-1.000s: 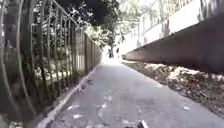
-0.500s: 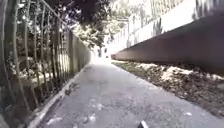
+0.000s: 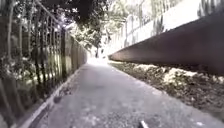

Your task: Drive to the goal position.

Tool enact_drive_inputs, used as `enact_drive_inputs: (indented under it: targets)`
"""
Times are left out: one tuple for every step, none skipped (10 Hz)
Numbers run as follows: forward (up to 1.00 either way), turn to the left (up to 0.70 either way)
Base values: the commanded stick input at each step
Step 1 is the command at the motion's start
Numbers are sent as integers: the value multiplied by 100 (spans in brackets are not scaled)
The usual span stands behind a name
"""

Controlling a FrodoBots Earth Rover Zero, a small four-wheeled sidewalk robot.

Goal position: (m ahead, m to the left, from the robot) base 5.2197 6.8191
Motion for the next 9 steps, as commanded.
enact_drive_inputs:
  targets:
    - [50, 1]
    - [50, 0]
    - [50, 0]
    - [50, 0]
    - [50, 0]
    - [50, 0]
    - [50, 0]
    - [50, 0]
    - [50, 0]
